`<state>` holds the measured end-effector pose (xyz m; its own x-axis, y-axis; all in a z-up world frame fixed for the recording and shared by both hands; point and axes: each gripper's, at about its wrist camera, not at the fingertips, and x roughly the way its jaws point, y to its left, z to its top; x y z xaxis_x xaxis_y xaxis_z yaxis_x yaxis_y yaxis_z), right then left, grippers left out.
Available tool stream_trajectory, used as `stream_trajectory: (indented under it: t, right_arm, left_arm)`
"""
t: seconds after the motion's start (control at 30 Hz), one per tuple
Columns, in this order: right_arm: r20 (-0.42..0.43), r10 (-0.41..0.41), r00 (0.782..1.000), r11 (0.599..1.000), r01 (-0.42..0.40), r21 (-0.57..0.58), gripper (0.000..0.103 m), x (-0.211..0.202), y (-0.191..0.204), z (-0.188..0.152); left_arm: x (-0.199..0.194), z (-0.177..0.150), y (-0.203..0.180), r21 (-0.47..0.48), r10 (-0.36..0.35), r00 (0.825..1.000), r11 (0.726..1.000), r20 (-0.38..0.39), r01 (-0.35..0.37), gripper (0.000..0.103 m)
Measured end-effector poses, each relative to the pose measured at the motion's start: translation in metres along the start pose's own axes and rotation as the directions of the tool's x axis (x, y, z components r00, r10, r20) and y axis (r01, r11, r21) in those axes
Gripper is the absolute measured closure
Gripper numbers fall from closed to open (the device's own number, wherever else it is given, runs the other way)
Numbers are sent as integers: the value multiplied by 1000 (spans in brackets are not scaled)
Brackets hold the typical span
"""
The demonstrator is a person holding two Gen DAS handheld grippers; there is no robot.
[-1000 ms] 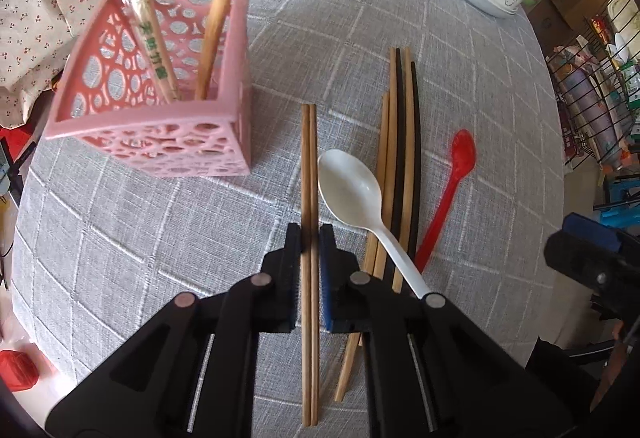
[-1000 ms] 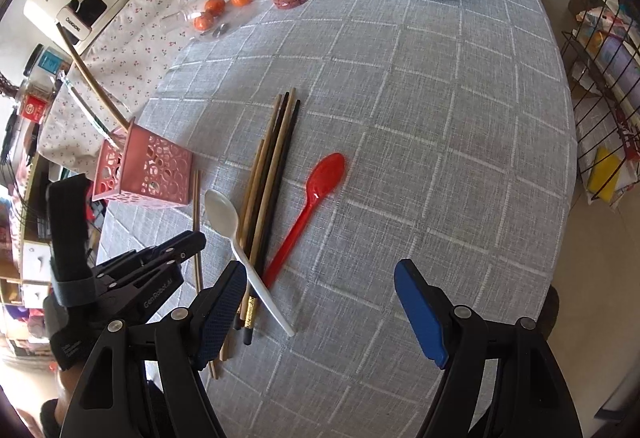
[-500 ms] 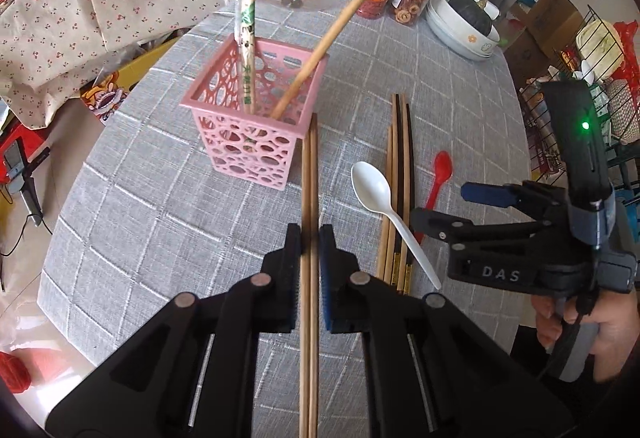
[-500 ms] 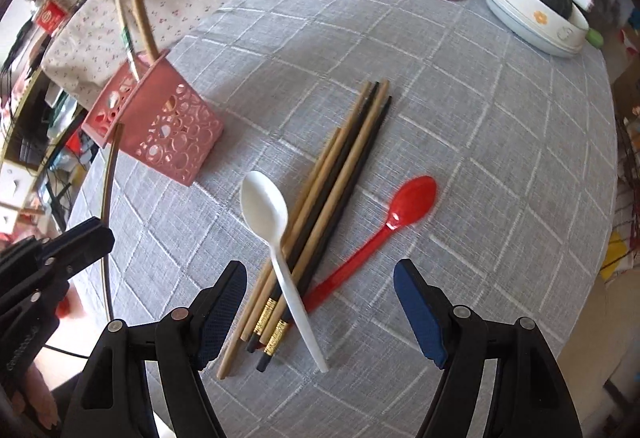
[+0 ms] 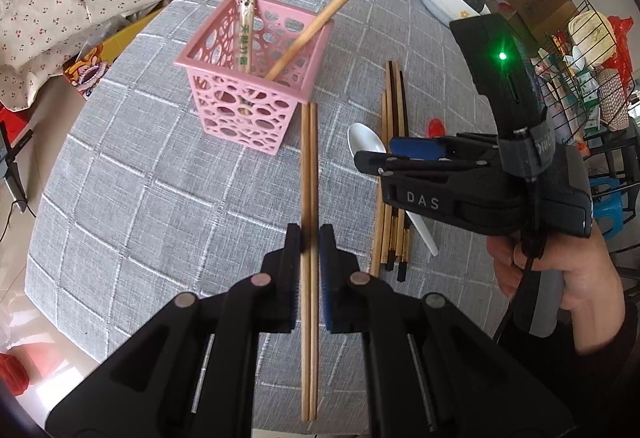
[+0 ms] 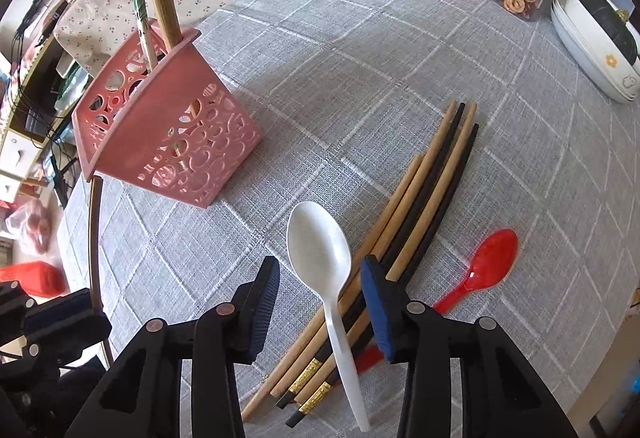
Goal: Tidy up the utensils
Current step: 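Lift the chopsticks with the left gripper while the right gripper grasps the white spoon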
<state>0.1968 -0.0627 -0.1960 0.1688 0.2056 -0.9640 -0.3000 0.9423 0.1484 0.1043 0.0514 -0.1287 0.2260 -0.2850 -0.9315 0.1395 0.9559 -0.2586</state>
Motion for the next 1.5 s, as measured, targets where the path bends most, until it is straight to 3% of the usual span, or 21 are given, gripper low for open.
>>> stream_trajectory:
  t: [0.13,0.27,0.33,0.57,0.8,0.83,0.93,0.97,1.17,1.3,1.4,1.47,1.5]
  right_arm:
    - [-11,-33,999,999,33,-37,64,9,10,3]
    - [-14,-74,997,995,72,-70,88,17,17,2]
    - [-17,-89,996,992,87,-89,94,19,18,-1]
    - [63,-42,997,996,47,-70,98,-15,13,-13]
    - [113,32,993,997,-23,-77,97,-48,4,-31]
    - [103,48,994,996,-40,-78,93,-48,5,-31]
    - [64,41,997,995,-35,-91,62,-39,4,-27]
    - [63,25,998,994,-18,-108,59,-36,7,-26]
    - [12,-24,1000,985,26,-172,59,-6,29,-9]
    - [-42,-101,994,979,92,-183,59,19,35,-2]
    - [-38,-109,993,975,99,-201,59,25,35,-3]
    - [-29,-101,994,976,93,-199,68,23,33,-3]
    - [-23,-99,995,975,92,-200,67,22,32,-5]
  left_arm:
    - [0,-2,1,-4,0,1000,1000,-2,0,93]
    - [-3,-3,-1,-2,-2,1000,1000,5,2,93]
    - [-5,-2,-1,1,-4,1000,1000,11,4,93]
    - [-15,-4,-7,16,-8,999,1000,44,8,93]
    - [-25,-6,-7,12,-5,997,1000,76,5,93]
    - [-26,-6,-9,14,-4,997,1000,79,3,93]
    - [-30,-7,-11,26,-1,996,1000,90,-2,93]
    - [-31,-7,-11,27,0,996,1000,94,-2,93]
    - [-33,-8,-5,9,-1,995,1000,100,0,93]
    - [-34,-9,-2,3,3,995,1000,103,-3,93]
    - [-36,-10,1,0,7,994,1000,105,-7,93]
    - [-37,-10,2,-2,11,994,1000,111,-10,93]
    - [-38,-10,2,-3,13,993,1000,116,-12,93]
